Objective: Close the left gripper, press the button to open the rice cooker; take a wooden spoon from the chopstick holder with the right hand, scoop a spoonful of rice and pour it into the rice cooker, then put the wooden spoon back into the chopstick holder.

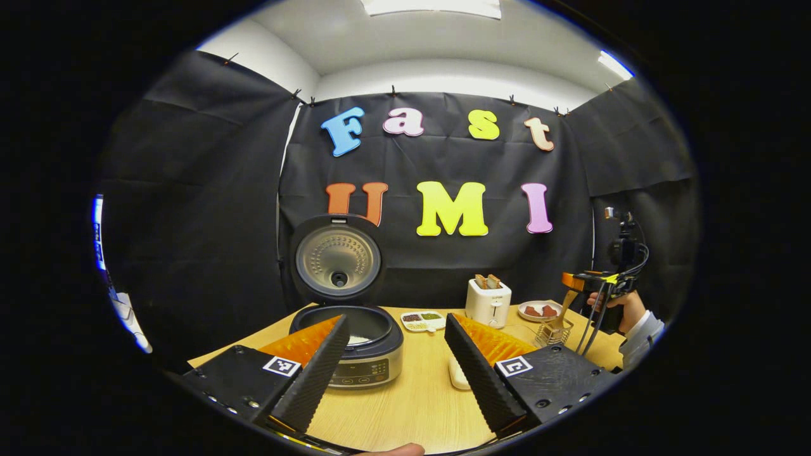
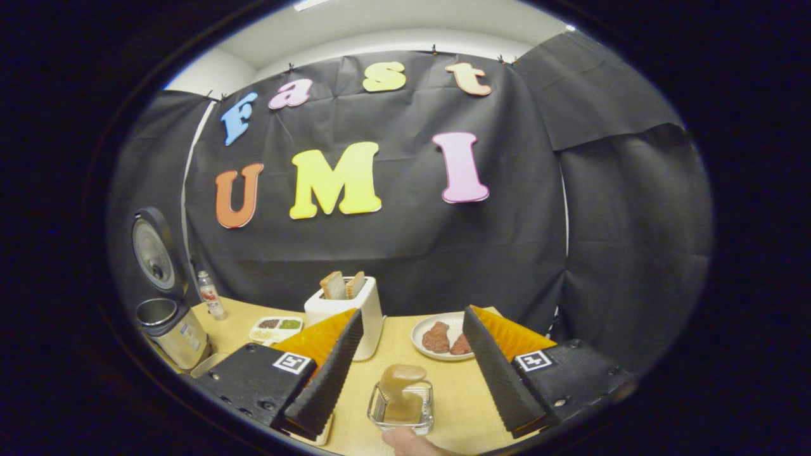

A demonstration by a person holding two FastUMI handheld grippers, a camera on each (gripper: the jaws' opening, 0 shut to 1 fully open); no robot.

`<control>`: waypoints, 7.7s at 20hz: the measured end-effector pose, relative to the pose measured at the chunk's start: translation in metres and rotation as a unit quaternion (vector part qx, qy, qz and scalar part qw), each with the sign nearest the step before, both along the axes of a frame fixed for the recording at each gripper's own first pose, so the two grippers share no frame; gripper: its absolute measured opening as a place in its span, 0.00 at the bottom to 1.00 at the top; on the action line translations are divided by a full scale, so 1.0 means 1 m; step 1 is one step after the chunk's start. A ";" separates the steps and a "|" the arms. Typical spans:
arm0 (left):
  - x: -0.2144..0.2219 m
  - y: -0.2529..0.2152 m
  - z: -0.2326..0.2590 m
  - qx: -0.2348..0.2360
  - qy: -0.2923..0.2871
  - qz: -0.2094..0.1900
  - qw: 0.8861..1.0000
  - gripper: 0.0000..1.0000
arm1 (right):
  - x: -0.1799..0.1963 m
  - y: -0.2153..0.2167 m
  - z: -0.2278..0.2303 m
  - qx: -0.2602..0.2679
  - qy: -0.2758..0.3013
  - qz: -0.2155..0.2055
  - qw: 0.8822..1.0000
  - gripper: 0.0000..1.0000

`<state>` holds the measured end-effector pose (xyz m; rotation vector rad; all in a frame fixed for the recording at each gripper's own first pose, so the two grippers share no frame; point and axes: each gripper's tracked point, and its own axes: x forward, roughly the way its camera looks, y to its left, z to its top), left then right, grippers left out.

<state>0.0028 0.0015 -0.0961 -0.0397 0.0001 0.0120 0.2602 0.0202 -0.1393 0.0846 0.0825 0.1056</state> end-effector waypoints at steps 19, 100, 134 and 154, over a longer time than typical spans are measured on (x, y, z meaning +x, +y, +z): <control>0.076 0.052 0.081 0.018 -0.024 0.023 0.999 1.00 | -0.198 0.037 0.086 0.045 -0.067 0.062 0.995 1.00; 0.145 0.086 -0.097 -0.028 0.250 0.083 0.964 0.95 | -0.333 0.110 -0.010 0.044 0.008 0.156 0.987 1.00; 0.057 0.056 -0.071 0.002 0.078 0.079 0.994 0.92 | -0.329 0.107 -0.016 0.029 0.011 0.139 0.990 0.96; -0.096 0.016 -0.026 0.001 0.012 0.030 0.999 0.91 | -0.344 0.052 0.026 -0.008 -0.045 0.056 0.997 0.96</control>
